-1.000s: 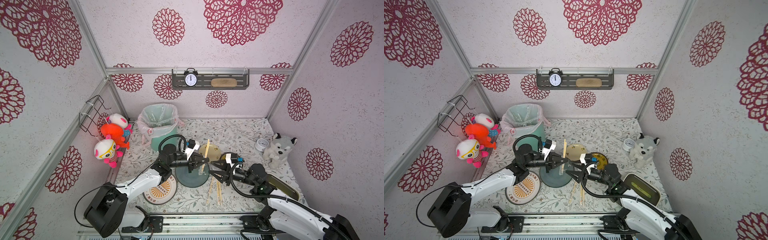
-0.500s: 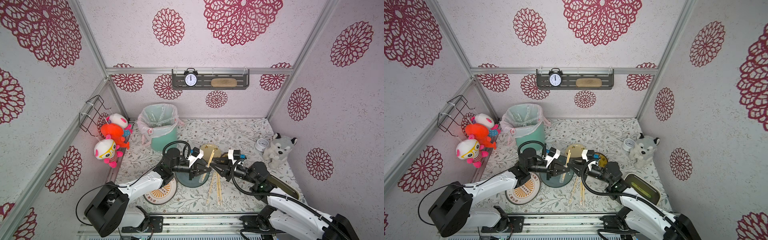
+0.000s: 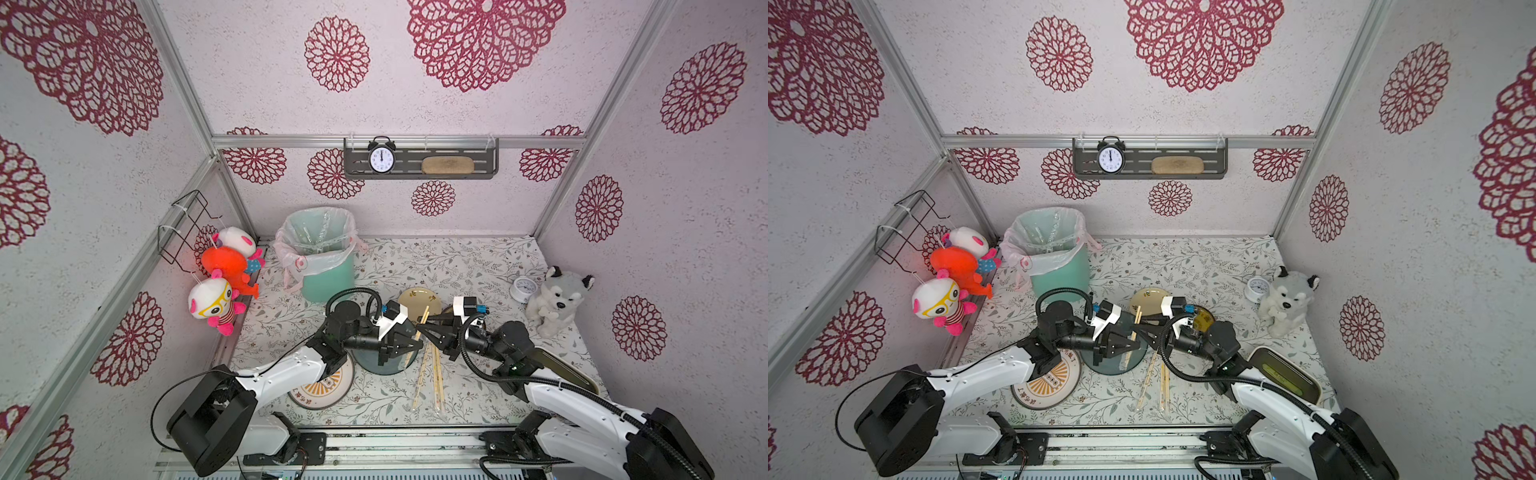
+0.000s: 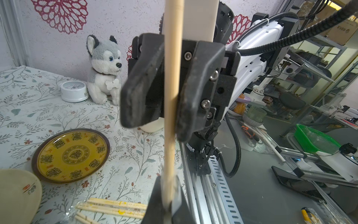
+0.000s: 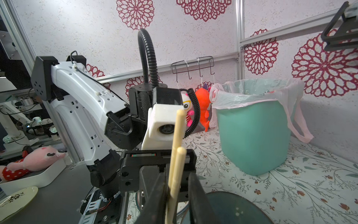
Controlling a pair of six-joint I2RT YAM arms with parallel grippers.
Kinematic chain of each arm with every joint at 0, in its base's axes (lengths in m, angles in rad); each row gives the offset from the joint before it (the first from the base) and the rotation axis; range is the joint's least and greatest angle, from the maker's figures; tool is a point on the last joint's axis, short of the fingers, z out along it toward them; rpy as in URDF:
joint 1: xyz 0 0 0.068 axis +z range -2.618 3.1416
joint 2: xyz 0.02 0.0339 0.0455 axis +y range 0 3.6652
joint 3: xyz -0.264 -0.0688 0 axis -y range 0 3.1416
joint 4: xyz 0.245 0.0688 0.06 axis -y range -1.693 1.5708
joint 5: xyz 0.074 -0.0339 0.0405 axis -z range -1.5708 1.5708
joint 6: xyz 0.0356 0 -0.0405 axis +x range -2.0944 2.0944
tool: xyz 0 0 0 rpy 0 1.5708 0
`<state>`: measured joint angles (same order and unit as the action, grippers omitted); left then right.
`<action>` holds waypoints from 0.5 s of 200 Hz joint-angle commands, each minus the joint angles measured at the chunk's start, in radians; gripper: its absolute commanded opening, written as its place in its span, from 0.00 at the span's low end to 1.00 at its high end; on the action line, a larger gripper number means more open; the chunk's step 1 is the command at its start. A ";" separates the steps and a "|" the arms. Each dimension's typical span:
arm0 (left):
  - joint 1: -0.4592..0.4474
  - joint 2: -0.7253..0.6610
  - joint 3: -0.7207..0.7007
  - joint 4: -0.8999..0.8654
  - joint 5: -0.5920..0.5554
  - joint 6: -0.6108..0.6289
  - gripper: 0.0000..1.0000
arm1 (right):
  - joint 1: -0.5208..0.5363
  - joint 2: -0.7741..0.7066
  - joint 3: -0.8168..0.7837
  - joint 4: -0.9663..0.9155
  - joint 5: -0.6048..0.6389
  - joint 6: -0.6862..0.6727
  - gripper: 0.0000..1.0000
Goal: Remove the packaging of disposable chopsticks
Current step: Remove the packet bag from the disposable chopsticks.
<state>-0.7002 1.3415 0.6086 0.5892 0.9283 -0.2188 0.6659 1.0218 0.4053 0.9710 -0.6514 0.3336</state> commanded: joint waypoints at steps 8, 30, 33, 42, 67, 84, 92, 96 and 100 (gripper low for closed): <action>-0.013 -0.025 0.026 0.005 -0.004 0.038 0.00 | -0.005 -0.012 -0.032 0.107 -0.027 0.034 0.20; -0.016 -0.020 0.029 0.010 0.001 0.035 0.00 | -0.005 -0.017 -0.040 0.105 -0.028 0.036 0.14; -0.016 -0.018 0.028 0.011 0.003 0.035 0.00 | -0.005 -0.017 -0.041 0.107 -0.027 0.036 0.13; -0.016 -0.014 0.029 0.013 0.010 0.032 0.00 | -0.005 -0.019 -0.042 0.106 -0.027 0.034 0.12; -0.025 -0.001 0.038 0.007 0.012 0.033 0.00 | -0.005 -0.018 -0.043 0.108 -0.025 0.033 0.04; -0.028 0.010 0.043 0.003 0.014 0.038 0.00 | -0.005 -0.006 -0.043 0.124 -0.033 0.039 0.00; -0.028 0.011 0.044 0.002 0.017 0.035 0.00 | -0.005 0.003 -0.042 0.131 -0.041 0.042 0.00; -0.028 0.010 0.044 0.002 0.017 0.035 0.00 | -0.005 0.006 -0.041 0.133 -0.043 0.042 0.00; -0.028 0.009 0.043 0.002 0.017 0.035 0.00 | -0.005 0.010 -0.042 0.136 -0.045 0.043 0.00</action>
<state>-0.7059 1.3422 0.6239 0.5858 0.9234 -0.1993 0.6640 1.0203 0.3622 1.0359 -0.6781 0.3790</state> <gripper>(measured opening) 0.067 0.078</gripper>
